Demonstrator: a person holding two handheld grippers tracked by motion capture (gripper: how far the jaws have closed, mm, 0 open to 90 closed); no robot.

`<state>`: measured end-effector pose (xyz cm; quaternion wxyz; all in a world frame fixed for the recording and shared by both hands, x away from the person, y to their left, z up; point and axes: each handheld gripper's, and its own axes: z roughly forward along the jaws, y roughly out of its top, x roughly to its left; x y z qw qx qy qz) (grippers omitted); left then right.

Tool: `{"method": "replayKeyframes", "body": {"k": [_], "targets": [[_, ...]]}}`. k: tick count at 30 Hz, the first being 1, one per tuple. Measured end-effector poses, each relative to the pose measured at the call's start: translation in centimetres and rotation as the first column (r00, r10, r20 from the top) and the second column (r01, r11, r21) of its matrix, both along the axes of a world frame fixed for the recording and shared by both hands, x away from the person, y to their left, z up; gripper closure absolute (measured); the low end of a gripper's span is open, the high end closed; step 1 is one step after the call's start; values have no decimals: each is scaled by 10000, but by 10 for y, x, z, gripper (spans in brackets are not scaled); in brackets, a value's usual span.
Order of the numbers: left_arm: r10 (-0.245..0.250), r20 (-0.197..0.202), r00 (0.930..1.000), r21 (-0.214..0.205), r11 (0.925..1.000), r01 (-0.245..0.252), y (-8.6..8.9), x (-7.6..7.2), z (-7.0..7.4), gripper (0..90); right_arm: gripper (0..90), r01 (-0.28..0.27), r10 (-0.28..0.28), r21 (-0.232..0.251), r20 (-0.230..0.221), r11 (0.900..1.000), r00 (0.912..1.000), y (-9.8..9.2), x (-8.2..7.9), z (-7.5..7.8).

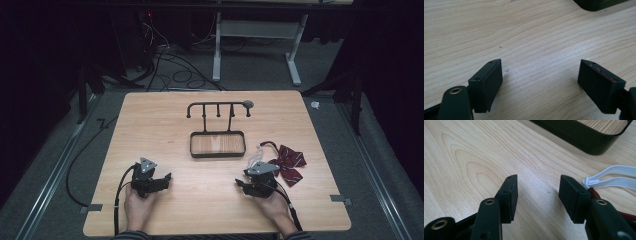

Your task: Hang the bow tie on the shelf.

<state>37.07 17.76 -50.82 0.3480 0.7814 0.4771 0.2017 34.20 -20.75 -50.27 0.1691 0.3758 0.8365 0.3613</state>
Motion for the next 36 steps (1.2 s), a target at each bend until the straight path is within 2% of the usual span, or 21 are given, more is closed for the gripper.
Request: {"method": "replayKeyframes", "body": {"k": [20, 24, 29, 36], "targets": [[1, -19, 10000, -7, 10000, -1, 0, 0, 0, 207, 529, 50, -50, -9, 17, 10000, 10000, 1, -1, 0], [0, -20, 10000, -7, 10000, 0, 0, 0, 0, 207, 573, 81, -81, -10, -3, 10000, 10000, 0, -1, 1], [-15, -31, 10000, 8, 10000, 15, 1, 0, 0, 207, 613, 179, -193, 309, 437, 9994, 9989, -7, -6, 14], [-15, -25, 10000, 14, 10000, 15, 0, 0, 0, 206, 669, 641, -654, 382, 353, 9972, 9972, -27, -3, 25]]}}
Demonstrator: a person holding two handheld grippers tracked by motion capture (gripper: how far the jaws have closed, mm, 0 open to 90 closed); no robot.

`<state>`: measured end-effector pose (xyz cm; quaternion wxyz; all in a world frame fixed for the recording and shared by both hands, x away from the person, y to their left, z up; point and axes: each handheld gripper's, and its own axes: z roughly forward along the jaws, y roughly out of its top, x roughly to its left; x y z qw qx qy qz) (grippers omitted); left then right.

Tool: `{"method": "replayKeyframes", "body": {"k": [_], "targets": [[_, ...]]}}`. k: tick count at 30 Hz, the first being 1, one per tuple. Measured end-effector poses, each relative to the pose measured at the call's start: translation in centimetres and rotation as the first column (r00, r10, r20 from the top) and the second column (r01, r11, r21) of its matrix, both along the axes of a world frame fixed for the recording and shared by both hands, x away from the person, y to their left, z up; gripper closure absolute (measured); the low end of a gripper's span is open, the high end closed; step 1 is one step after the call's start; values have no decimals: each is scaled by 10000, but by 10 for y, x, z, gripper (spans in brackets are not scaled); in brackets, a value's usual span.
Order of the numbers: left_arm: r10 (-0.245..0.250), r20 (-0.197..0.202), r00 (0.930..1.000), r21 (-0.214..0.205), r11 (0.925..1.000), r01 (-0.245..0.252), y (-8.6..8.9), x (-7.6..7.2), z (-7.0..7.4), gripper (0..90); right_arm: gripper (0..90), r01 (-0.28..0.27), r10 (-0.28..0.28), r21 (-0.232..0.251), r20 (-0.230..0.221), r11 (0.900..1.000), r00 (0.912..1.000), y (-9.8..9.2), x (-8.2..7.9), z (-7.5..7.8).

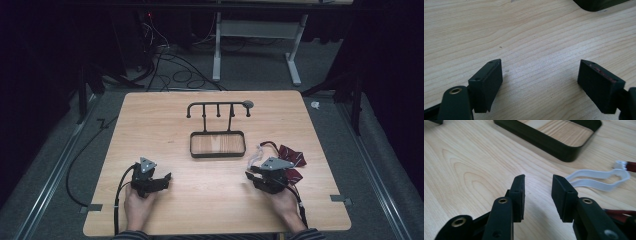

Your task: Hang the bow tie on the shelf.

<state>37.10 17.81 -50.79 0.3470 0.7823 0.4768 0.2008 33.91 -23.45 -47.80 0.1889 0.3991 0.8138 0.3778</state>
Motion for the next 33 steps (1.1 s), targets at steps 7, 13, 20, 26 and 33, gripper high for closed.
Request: {"method": "replayKeyframes", "body": {"k": [7, 13, 20, 26, 33], "targets": [[0, -9, 10000, -11, 10000, 0, 0, 0, 0, 206, 692, 386, -386, 5, 64, 9993, 9992, -16, 6, 12], [4, -5, 10000, -13, 10000, -4, 0, 0, 0, 206, 708, 757, -755, -160, 135, 9970, 9971, -29, 19, 25], [5, -6, 10000, -14, 10000, -5, 0, 0, 0, 206, 716, 1038, -1032, -335, 192, 9940, 9945, -39, 34, 37], [1, -6, 10000, -8, 10000, -1, 0, 0, 0, 206, 723, 1272, -1270, -353, 71, 9913, 9919, -46, 49, 43], [-1, 0, 10000, 2, 10000, 1, 0, 0, 0, 206, 720, 1543, -1552, -451, -167, 9870, 9877, -51, 69, 43]]}}
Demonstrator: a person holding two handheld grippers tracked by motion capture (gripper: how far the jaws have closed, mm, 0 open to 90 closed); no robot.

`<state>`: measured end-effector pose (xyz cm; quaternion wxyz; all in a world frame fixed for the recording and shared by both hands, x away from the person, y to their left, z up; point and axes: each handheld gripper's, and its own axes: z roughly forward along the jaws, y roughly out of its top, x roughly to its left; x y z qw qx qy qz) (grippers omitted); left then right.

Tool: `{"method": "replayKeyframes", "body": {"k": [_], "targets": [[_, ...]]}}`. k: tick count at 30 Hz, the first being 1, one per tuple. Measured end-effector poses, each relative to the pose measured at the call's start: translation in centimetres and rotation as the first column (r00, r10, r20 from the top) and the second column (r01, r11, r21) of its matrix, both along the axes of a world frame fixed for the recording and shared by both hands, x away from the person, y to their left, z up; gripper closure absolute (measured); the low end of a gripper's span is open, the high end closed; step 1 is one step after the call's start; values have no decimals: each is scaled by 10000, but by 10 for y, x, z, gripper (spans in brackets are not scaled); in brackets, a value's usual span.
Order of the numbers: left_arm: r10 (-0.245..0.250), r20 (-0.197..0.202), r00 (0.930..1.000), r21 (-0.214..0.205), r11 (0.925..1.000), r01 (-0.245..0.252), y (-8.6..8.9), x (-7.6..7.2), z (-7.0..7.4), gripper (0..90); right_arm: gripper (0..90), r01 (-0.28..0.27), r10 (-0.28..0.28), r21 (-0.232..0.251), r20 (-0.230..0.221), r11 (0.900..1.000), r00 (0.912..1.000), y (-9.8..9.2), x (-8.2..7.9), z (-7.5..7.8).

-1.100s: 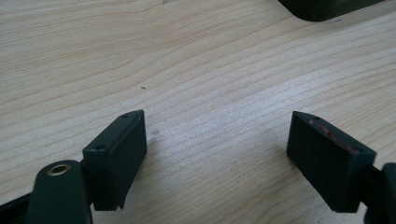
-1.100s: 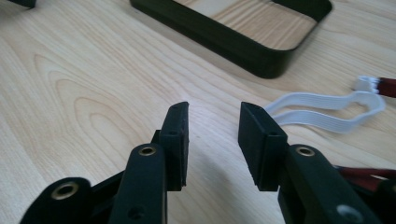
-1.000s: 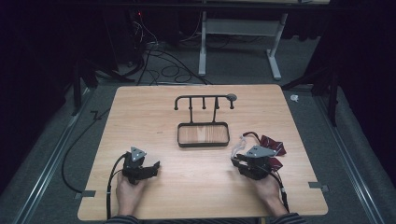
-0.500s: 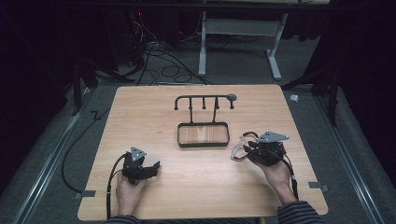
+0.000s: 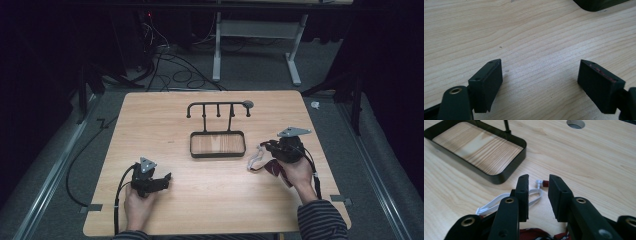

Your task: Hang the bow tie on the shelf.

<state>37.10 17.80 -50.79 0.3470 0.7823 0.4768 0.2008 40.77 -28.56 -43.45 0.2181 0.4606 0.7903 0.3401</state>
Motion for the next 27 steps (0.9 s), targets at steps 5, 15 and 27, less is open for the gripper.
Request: {"method": "replayKeyframes", "body": {"k": [5, 15, 27], "targets": [[12, 7, 10000, -10, 10000, -12, 0, 0, 0, 206, 709, 109, -111, -53, -223, 9999, 9997, 0, 14, -1], [16, 10, 10000, -17, 10000, -16, 0, 0, 0, 206, 678, 286, -301, -182, -869, 9994, 9958, -1, 39, -17], [25, 27, 10000, -13, 10000, -25, 0, 0, 0, 207, 646, 350, -394, -509, -875, 9981, 9954, -6, 51, -31]]}}
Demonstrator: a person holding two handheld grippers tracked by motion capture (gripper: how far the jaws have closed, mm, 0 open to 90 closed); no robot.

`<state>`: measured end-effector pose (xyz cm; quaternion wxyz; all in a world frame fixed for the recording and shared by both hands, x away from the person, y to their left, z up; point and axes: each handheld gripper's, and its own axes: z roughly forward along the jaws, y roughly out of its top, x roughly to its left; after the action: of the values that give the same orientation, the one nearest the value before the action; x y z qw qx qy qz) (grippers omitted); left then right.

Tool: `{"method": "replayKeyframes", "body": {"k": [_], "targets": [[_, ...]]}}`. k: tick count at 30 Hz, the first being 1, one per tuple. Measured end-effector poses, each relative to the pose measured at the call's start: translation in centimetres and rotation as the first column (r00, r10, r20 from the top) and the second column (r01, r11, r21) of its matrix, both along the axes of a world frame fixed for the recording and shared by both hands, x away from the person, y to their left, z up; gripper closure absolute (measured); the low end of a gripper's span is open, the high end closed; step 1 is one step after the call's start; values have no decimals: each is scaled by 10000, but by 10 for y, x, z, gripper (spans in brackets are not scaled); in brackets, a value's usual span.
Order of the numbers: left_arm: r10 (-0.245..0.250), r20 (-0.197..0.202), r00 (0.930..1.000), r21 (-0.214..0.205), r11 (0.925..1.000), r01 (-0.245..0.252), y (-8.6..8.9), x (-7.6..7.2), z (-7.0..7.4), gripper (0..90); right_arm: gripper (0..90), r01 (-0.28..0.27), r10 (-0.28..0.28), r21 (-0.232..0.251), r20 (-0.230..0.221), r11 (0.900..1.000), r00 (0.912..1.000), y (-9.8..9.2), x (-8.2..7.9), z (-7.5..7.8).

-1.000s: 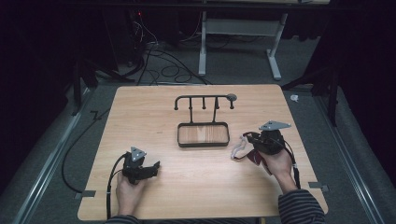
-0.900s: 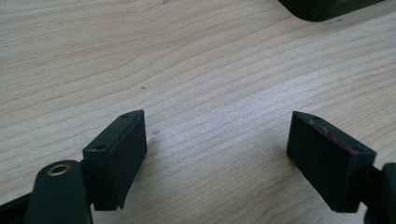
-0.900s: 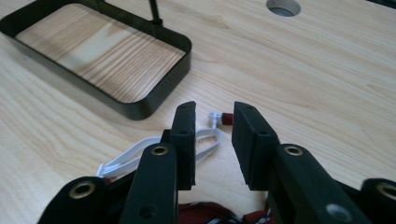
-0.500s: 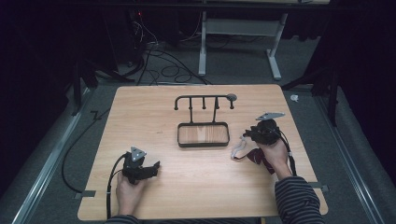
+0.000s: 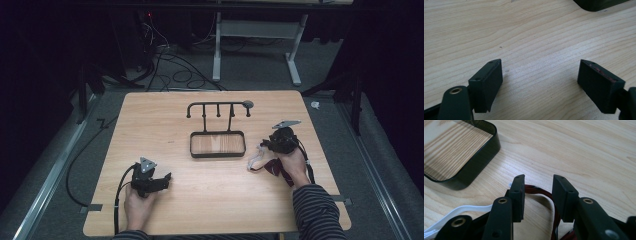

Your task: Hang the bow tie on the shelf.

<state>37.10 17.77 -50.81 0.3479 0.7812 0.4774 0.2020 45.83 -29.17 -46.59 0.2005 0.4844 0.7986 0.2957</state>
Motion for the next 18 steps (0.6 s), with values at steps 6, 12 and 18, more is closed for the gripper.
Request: {"method": "replayKeyframes", "body": {"k": [6, 12, 18], "targets": [[3, 1, 10000, 0, 10000, -3, 0, 0, 0, 207, 639, -13, 14, 41, -53, 10000, 10000, -1, 4, -4], [4, 3, 10000, -2, 10000, -4, 0, 0, 0, 207, 642, -91, 94, 76, -455, 9999, 9989, -1, 9, -13], [3, 0, 10000, -1, 10000, -3, 0, 0, 0, 207, 744, -303, 304, 19, -808, 9995, 9963, 0, 10, -18]]}}
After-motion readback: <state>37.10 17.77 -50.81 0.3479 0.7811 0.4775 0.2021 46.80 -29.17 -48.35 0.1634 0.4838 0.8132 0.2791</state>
